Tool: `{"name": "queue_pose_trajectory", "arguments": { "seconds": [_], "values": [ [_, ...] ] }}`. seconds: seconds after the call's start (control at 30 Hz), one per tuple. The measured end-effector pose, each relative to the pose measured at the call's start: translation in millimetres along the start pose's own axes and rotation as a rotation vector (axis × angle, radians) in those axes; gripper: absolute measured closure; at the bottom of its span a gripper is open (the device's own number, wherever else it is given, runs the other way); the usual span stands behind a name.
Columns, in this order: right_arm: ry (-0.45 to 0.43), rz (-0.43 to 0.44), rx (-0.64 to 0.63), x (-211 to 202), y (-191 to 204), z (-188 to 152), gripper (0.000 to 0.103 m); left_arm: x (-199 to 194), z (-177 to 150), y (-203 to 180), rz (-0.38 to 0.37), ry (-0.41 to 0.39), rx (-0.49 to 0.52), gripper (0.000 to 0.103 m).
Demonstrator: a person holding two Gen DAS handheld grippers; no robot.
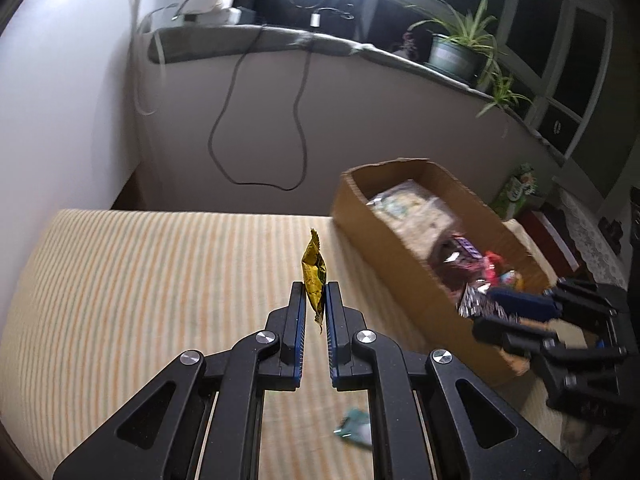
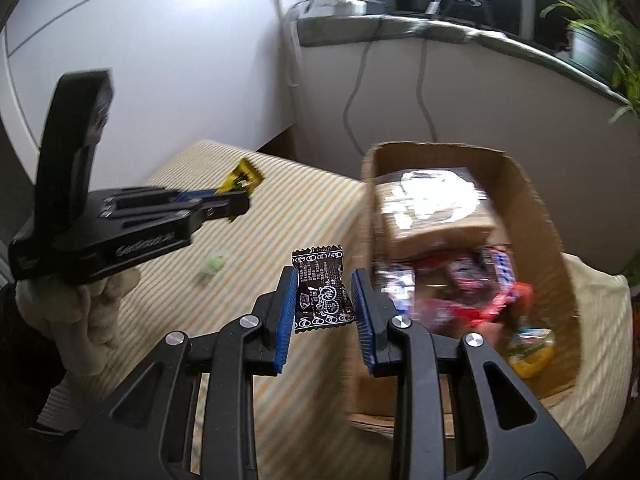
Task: Organize snacks
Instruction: 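Carry both candies over the box and open both tools to drop them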
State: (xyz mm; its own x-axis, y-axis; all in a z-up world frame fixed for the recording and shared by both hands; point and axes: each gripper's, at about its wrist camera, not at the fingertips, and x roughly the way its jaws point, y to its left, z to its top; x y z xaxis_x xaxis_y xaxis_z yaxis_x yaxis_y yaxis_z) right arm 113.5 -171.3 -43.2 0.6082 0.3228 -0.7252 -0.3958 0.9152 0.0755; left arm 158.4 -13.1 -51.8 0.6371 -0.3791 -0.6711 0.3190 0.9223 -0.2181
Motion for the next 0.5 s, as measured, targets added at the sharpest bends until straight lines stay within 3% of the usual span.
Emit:
{"name": "queue_pose_trajectory", "arguments": {
  "seconds": [0.5],
  "values": [
    [-0.037, -0.096, 0.143, -20.4, -109.3, 7.0, 0.074, 17.1, 0.3, -77.6, -0.093, 0.029, 0.098, 0.095]
  ]
}}
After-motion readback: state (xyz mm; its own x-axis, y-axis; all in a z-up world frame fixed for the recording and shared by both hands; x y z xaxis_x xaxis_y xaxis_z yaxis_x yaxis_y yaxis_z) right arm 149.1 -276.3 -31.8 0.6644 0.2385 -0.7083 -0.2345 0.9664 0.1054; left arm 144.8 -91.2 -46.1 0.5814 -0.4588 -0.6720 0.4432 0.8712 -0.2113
